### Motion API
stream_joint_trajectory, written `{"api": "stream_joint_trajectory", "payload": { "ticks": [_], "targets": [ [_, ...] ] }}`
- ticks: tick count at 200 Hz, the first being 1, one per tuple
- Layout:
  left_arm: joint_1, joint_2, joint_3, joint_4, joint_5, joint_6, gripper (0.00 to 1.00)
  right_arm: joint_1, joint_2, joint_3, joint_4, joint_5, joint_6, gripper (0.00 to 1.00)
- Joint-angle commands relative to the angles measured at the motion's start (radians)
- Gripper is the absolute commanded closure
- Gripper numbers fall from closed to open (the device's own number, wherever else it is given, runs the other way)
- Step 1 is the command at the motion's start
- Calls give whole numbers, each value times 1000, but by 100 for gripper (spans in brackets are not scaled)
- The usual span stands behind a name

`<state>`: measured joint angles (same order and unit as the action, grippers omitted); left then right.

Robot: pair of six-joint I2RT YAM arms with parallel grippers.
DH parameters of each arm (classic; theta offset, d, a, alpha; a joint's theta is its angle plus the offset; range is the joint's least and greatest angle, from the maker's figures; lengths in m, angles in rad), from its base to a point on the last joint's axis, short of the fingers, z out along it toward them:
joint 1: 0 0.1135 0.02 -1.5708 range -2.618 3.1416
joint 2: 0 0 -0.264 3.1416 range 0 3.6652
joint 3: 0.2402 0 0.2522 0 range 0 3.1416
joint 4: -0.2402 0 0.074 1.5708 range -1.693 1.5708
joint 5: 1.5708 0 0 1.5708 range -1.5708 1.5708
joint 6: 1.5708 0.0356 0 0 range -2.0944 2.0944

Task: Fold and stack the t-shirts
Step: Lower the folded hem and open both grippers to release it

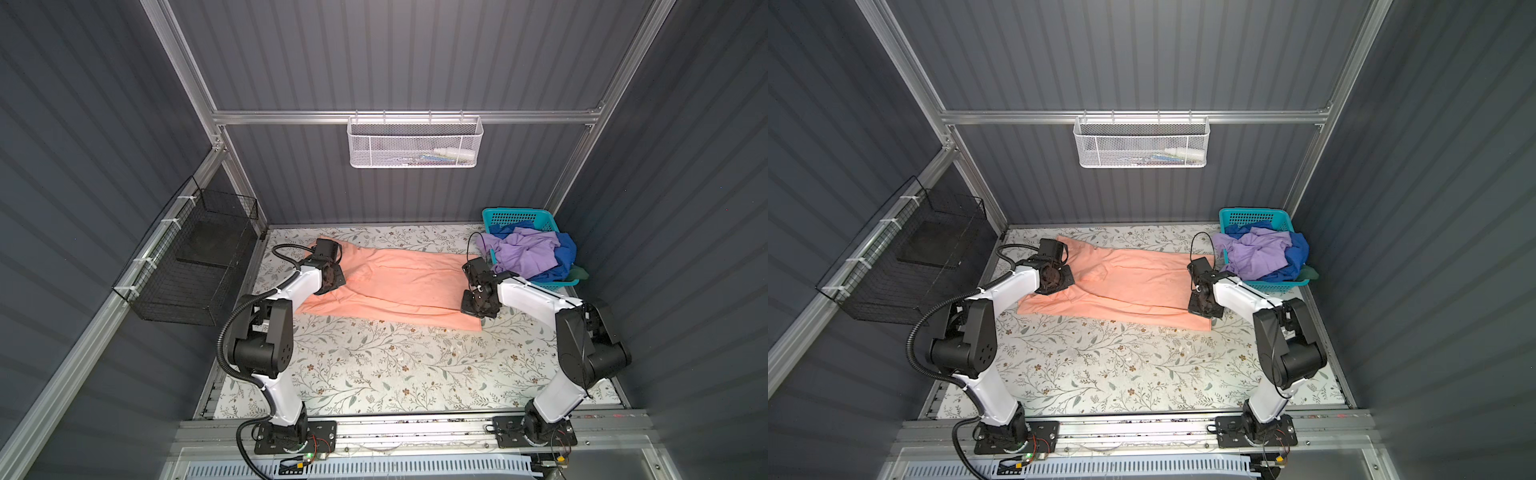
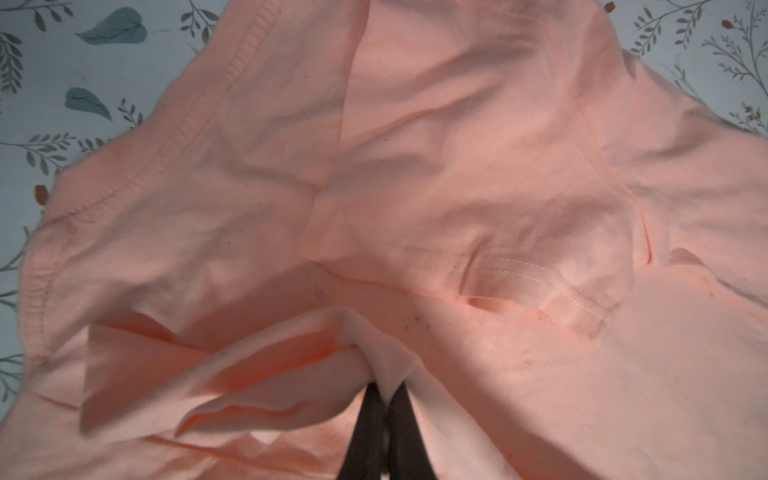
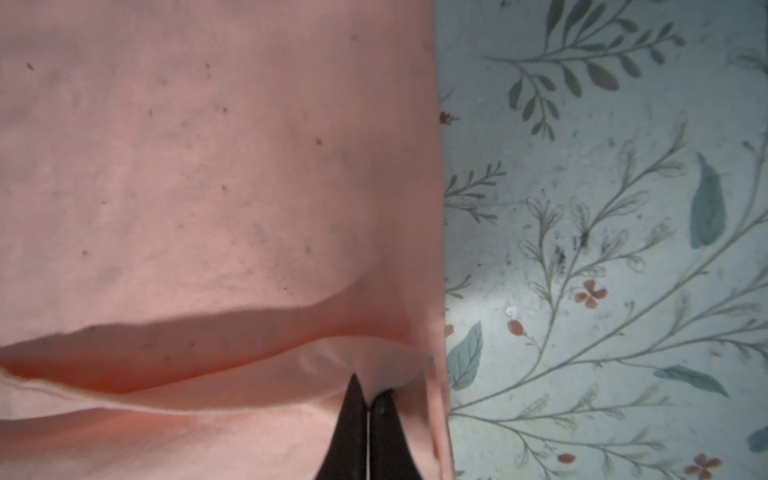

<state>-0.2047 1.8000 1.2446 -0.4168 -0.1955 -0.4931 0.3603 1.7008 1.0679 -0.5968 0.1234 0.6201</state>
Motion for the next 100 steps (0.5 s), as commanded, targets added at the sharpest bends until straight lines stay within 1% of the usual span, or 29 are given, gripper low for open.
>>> {"api": "stream_joint_trajectory", "payload": {
  "ticks": [1,37,100],
  "targets": [
    [13,-33,-18,37,-46,-28,100,-9,7,11,-28,35,-1,100],
    [25,-93,-94,96,-90,-55,100,-12,-11,-3,-28,41,6,100],
    [33,-14,-26,76,-27,-40,100,-15,24,33,-27,36,-6,100]
  ]
}}
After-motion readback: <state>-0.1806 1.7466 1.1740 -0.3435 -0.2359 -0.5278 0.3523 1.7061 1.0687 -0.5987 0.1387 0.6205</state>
